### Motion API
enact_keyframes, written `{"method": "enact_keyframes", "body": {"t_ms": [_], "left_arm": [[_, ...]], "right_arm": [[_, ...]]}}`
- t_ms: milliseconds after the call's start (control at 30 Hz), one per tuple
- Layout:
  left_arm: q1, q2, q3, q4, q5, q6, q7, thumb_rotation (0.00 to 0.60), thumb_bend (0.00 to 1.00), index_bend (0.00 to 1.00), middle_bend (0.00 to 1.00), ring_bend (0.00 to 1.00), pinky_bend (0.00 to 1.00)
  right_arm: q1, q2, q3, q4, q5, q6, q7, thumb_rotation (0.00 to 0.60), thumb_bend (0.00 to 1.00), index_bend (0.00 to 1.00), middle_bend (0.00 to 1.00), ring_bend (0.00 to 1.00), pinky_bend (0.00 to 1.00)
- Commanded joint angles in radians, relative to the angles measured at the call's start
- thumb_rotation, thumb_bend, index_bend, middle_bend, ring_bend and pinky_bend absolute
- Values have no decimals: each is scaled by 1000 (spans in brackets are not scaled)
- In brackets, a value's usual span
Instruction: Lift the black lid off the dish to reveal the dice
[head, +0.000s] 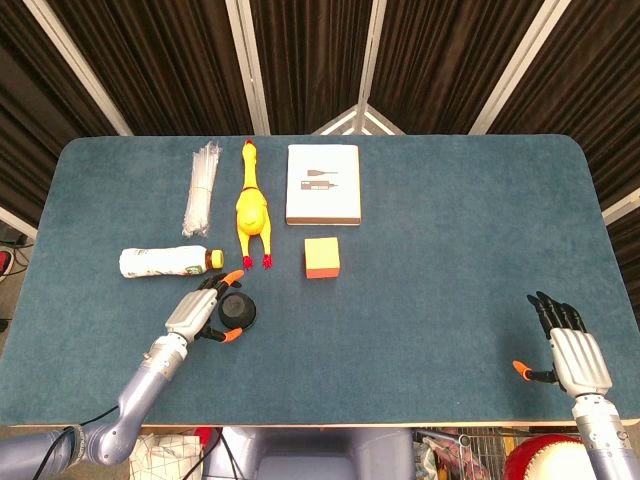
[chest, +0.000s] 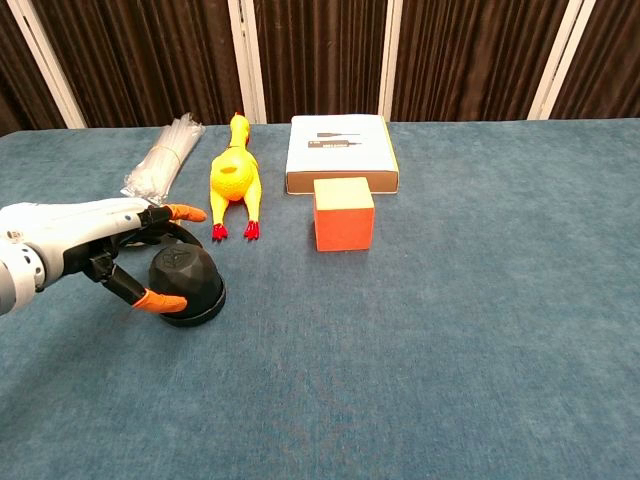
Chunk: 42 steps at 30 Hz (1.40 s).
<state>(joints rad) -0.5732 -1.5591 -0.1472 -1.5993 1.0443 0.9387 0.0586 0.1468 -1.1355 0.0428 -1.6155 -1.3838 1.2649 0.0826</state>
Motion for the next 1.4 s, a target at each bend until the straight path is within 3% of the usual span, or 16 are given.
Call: {"method": "enact_keyframes", "body": {"t_ms": [33,467,867,1200,1400], "left_arm": [[0,-6,-1,6,-7,5,3,600,422,52,206,0,0],[4,-17,-26,-3,-29,46,20,600,664,68,384,0,0],[-8,44,-99,-151,10,86,-22,600,669,98,377,0,0],[-113,-77,-109,-100,-79,22,78,600,661,90,366,0,0],[-141,-124,-88,-92,-137,56,178,600,655,92,358,0,0]], "right_arm": [[1,0,-1,1,0,-2,0,600,190,60,30,71,0],[1,-3,-2,2,1,-4,-4,600,190,60,30,74,0],[3,-2,-2,0,3,-9,-4,600,190,60,30,75,0],[-2,6,2,3,3,2,14,600,189,60,30,76,0],[-7,12,1,6,-4,7,32,600,190,60,30,76,0]]}}
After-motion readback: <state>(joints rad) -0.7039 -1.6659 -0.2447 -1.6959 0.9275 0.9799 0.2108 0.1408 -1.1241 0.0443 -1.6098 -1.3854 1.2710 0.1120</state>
